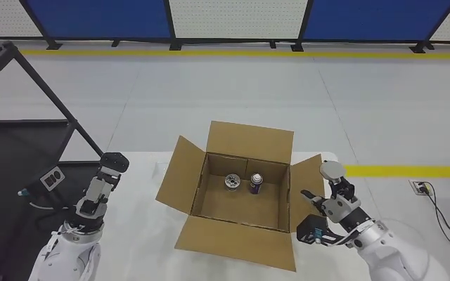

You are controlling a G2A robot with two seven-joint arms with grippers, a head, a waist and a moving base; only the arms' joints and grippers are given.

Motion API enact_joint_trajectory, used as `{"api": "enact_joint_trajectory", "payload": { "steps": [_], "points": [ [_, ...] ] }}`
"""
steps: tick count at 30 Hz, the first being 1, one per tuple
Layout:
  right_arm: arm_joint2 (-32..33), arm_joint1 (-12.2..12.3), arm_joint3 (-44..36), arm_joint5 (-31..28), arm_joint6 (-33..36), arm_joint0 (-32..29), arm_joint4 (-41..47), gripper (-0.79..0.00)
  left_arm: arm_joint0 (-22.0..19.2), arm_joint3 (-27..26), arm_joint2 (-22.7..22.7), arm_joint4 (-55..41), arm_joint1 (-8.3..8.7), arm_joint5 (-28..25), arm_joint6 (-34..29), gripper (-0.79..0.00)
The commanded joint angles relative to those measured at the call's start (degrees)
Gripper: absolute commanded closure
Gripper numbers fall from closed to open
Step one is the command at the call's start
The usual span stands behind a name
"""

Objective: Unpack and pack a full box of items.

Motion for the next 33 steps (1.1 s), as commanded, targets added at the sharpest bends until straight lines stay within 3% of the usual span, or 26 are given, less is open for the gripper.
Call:
{"api": "enact_joint_trajectory", "payload": {
  "steps": [1, 6, 11, 18, 33],
  "points": [
    [-0.93, -0.11, -0.56, -1.53, 0.86, 1.33, 2.28, -0.785, -0.02, -0.96, 0.17, 0.15, -0.01, 1.09, 0.26, -0.785],
    [-4.16, -0.64, -0.12, -9.23, 4.95, 7.35, 11.80, -0.785, -0.16, -0.32, -1.45, 0.38, 0.00, 0.87, 2.59, -0.785],
    [-8.47, -1.70, 4.09, -16.00, 14.39, 15.27, 24.10, -0.785, 0.61, 1.41, -3.95, -2.63, 0.07, -0.14, 5.16, -0.785],
    [-13.73, -3.28, 11.25, -21.16, 27.61, 24.90, 41.94, -0.785, -0.08, 3.86, -4.77, -6.46, 0.36, 0.49, 3.16, -0.785],
    [-13.96, -3.29, 11.31, -21.52, 27.96, 25.28, 42.07, -0.785, -0.08, 3.86, -4.77, -6.46, 0.36, 0.49, 3.16, -0.785]
  ]
}}
